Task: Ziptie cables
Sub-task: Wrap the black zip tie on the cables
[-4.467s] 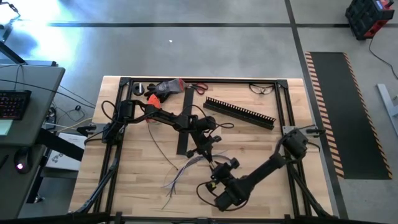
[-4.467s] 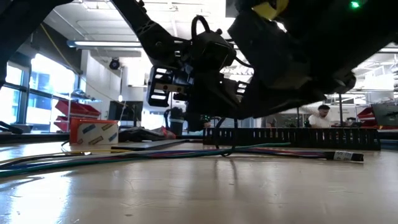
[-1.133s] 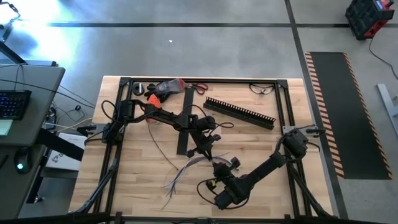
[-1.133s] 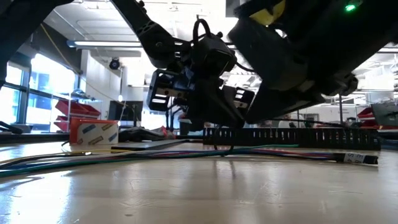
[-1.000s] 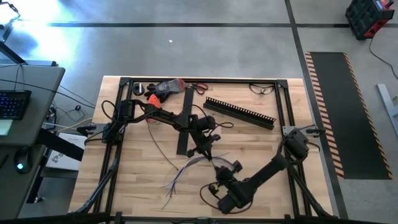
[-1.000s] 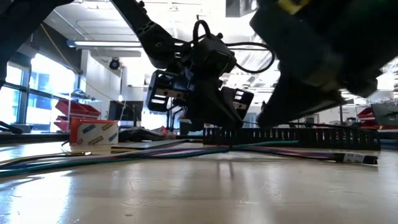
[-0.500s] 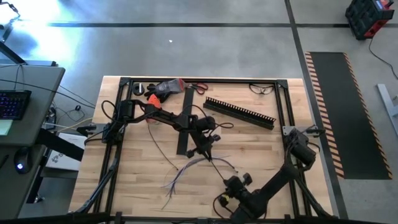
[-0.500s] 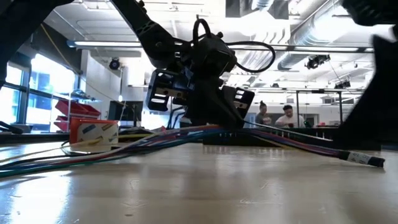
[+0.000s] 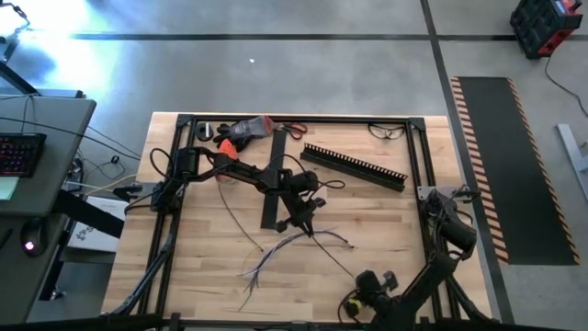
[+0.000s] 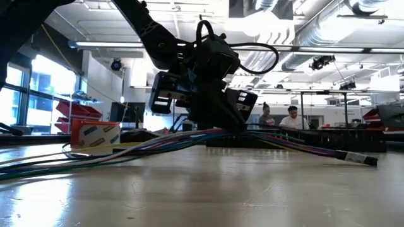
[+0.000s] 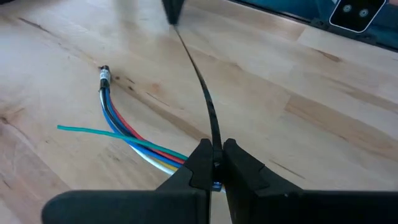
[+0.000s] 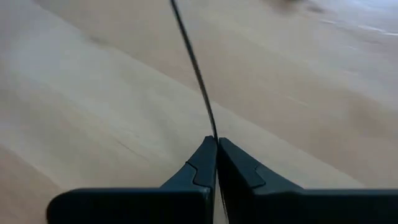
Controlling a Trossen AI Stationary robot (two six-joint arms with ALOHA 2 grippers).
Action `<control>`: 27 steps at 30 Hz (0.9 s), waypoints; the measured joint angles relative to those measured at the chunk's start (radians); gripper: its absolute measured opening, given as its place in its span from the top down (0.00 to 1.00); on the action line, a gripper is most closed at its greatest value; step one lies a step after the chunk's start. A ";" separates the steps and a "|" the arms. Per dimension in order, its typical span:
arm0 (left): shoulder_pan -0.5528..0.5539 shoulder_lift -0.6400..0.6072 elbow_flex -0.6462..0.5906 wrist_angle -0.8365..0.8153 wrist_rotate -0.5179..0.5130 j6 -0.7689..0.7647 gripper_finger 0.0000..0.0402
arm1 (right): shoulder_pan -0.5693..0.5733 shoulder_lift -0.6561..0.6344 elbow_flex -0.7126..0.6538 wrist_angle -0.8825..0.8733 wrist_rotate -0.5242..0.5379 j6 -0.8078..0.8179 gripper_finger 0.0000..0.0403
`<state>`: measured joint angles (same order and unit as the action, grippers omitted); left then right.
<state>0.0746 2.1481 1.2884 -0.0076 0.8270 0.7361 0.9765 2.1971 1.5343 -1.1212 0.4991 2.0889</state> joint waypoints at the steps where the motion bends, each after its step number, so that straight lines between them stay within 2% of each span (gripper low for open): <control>1: 0.000 0.000 0.000 0.000 -0.002 0.000 0.99 | 0.000 0.000 0.024 -0.053 -0.051 -0.002 1.00; 4: 0.000 0.000 0.000 -0.001 -0.006 0.000 0.99 | -0.003 0.000 0.104 -0.245 -0.275 -0.002 1.00; 6: 0.000 0.000 0.000 -0.006 -0.006 -0.002 0.99 | 0.009 0.000 0.164 -0.334 -0.380 -0.014 1.00; 9: 0.000 0.000 0.000 -0.005 -0.006 -0.002 0.99 | 0.028 0.000 0.259 -0.365 -0.385 -0.075 0.99; 11: 0.000 0.000 0.000 -0.004 -0.006 -0.002 0.99 | 0.027 0.000 0.305 -0.313 -0.283 -0.081 0.98; 13: -0.001 0.000 0.000 -0.004 -0.006 -0.008 0.99 | 0.018 0.000 0.330 -0.207 -0.135 -0.081 0.95; 17: -0.007 0.000 0.000 0.012 -0.005 -0.025 0.99 | -0.022 0.000 0.310 0.037 0.298 -0.210 0.86; 19: -0.012 0.000 0.000 0.011 -0.005 -0.025 0.99 | -0.055 -0.002 0.270 0.107 0.433 -0.293 0.81; 23: -0.019 0.000 0.000 0.013 -0.006 -0.025 0.99 | -0.148 -0.001 0.178 0.142 0.373 -0.473 0.69; 27: -0.020 0.000 0.000 0.012 -0.022 -0.021 0.99 | -0.232 -0.001 0.096 0.129 0.408 -0.637 0.60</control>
<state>0.0550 2.1483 1.2884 0.0049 0.8053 0.7148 0.7443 2.1960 1.6301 -0.9922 0.9066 1.4518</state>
